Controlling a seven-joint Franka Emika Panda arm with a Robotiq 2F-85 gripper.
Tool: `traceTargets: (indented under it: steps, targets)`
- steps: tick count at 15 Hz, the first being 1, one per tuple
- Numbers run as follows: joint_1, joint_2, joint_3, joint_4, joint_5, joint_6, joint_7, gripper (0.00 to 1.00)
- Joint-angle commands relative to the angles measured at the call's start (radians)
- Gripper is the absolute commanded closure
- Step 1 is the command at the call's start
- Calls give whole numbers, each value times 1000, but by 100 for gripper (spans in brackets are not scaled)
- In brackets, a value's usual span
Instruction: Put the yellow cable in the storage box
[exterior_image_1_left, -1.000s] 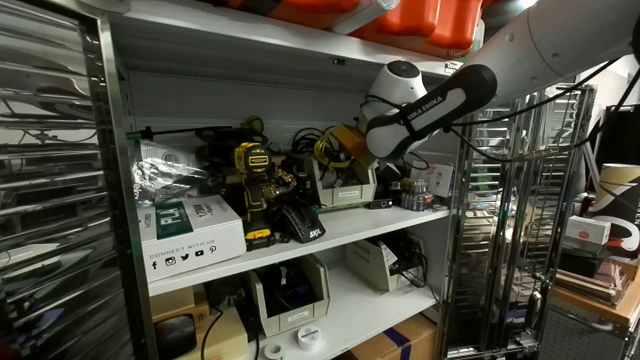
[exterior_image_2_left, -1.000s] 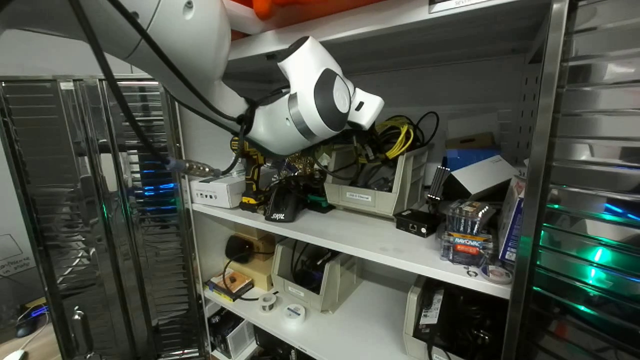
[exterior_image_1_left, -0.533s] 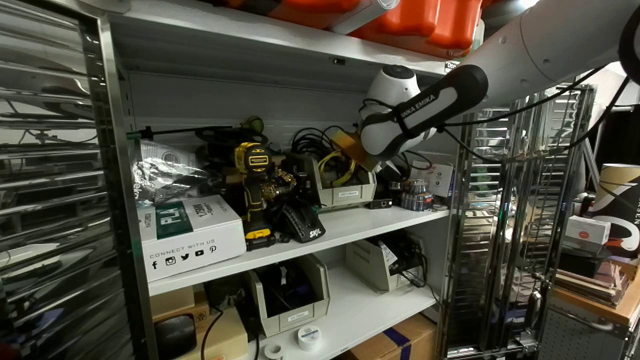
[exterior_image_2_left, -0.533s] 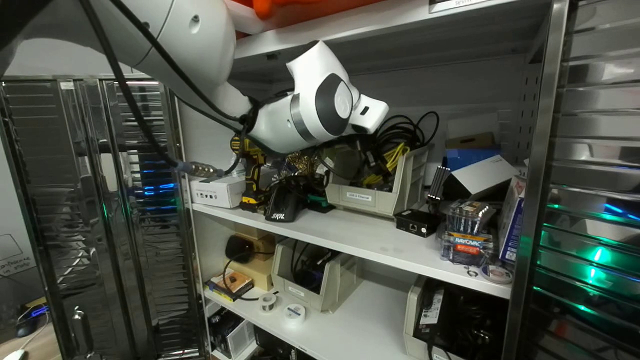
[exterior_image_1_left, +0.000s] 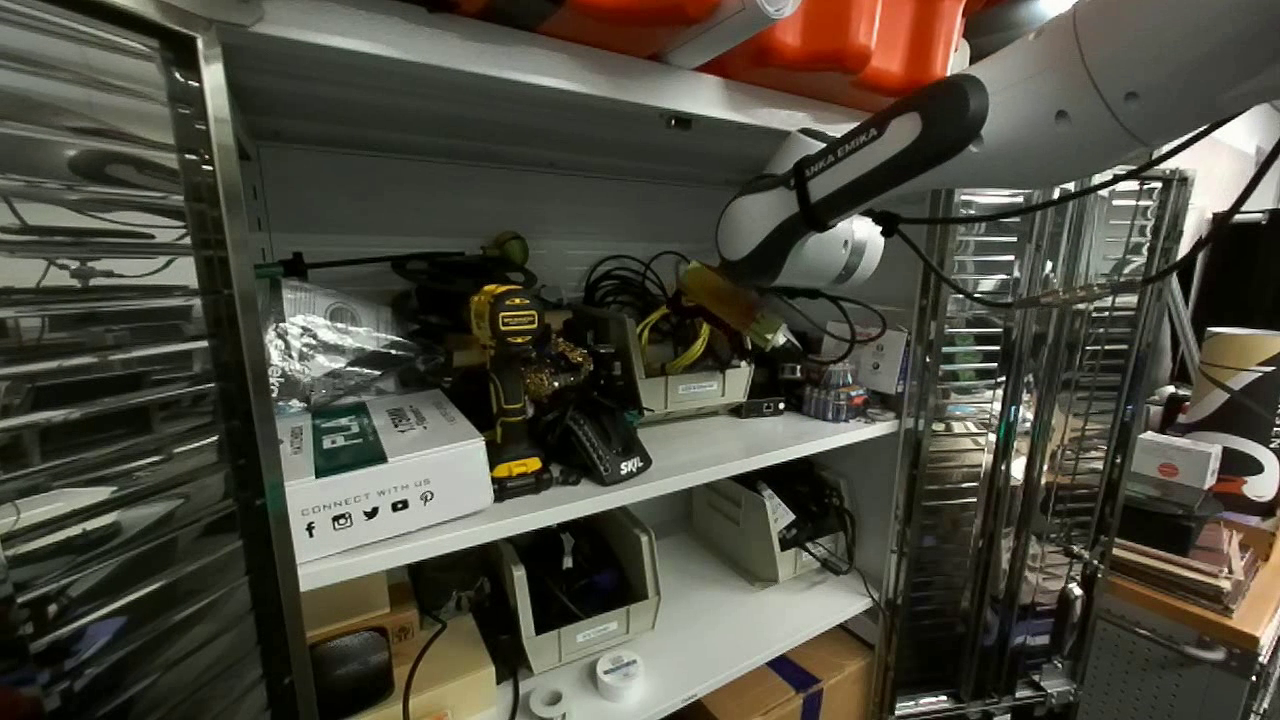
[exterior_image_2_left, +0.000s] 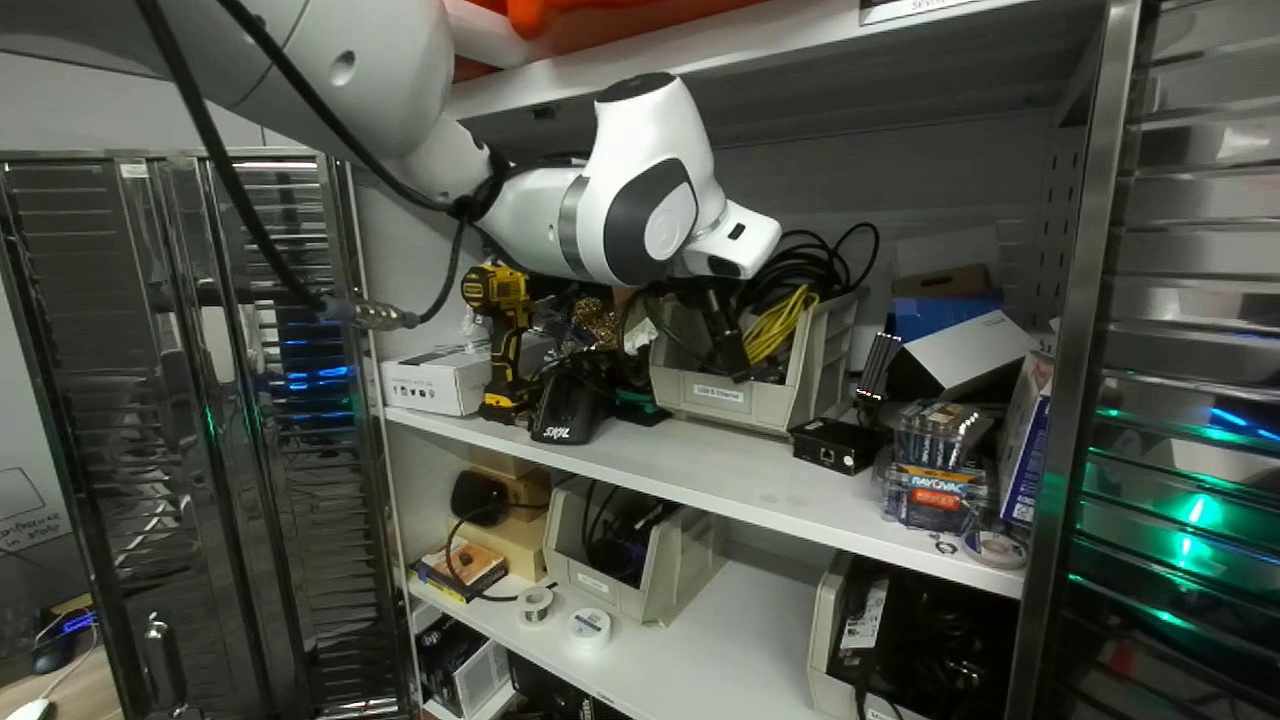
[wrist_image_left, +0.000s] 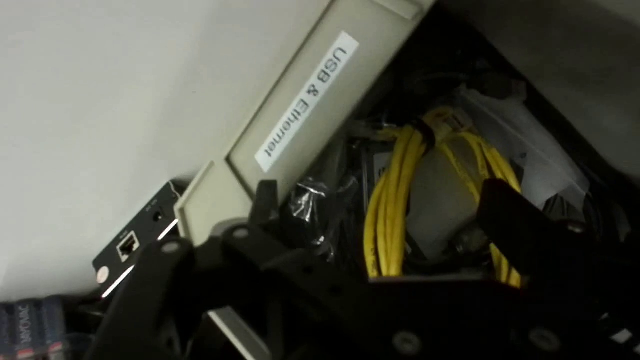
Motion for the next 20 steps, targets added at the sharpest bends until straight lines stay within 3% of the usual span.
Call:
traceTargets:
  steps: [1, 3, 9, 16, 19, 20]
  targets:
    - [-35, -209, 11, -169, 105, -82, -186, 0]
    - [-42, -303, -9, -234, 117, -203, -277, 0]
    - [-82, -525, -76, -368, 86, -724, -509, 0]
    - [-94, -621, -125, -252, 18, -1344, -759, 0]
    - [-89, -644, -131, -208, -46, -1540, -895, 0]
    - [-95, -631, -123, -246, -16, -1451, -818, 0]
